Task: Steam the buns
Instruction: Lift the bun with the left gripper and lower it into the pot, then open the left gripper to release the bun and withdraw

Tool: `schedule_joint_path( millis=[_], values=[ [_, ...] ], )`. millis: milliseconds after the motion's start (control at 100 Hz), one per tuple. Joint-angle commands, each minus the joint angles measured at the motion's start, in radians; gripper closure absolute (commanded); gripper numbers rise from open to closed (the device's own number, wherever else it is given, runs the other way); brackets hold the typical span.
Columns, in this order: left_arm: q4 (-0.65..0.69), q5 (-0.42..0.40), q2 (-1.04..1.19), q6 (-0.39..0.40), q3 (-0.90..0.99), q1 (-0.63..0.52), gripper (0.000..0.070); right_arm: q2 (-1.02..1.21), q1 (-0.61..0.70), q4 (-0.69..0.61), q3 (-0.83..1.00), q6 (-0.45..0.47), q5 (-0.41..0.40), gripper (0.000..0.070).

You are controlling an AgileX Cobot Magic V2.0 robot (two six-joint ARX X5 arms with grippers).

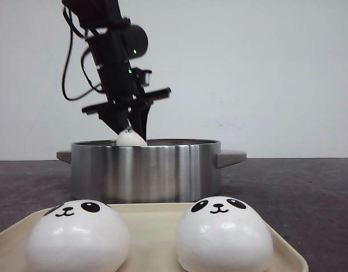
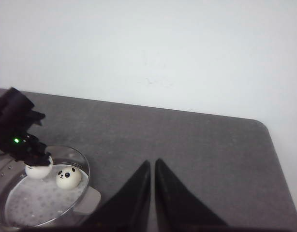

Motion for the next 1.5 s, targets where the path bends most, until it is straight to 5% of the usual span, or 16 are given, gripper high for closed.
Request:
schedule_joint_path(
  millis=[0, 190, 360, 450, 690, 1020, 1490],
  values=[
    [0.008, 0.002, 0.044, 0.017, 0.037, -0.003, 0.0683, 0.01, 0.011, -0.07, 0.018, 0.035, 0.003, 0.0691],
    [0.001, 0.002, 0.089, 0.017, 0.039, -0.003, 0.0636, 0.009, 0.011, -0.07, 0.018, 0.053, 0.003, 0.0691],
    [0.004, 0.002, 0.089, 0.016, 0.039, -0.004, 0.0166, 0.01, 0.011, -0.07, 0.018, 0.071, 0.003, 0.0691],
    [-0.013, 0.002, 0.089, 0.014, 0.04, -0.004, 0.0069, 0.01, 0.011, -0.07, 0.018, 0.075, 0.004, 0.0691],
    [-0.119, 0.002, 0.089, 0.006, 0.134, -0.005, 0.0063, 0.01, 0.011, -0.069, 0.018, 0.093, -0.005, 0.0691],
    [-0.162, 0.002, -0.043, -0.056, 0.46, -0.024, 0.0066, 0.154, 0.011, -0.059, 0.006, 0.103, -0.117, 0.0691],
    [-0.291, -0.04, -0.558, -0.005, 0.552, -0.024, 0.0067, 0.527, 0.011, 0.077, 0.005, 0.106, -0.457, 0.0691]
  ],
)
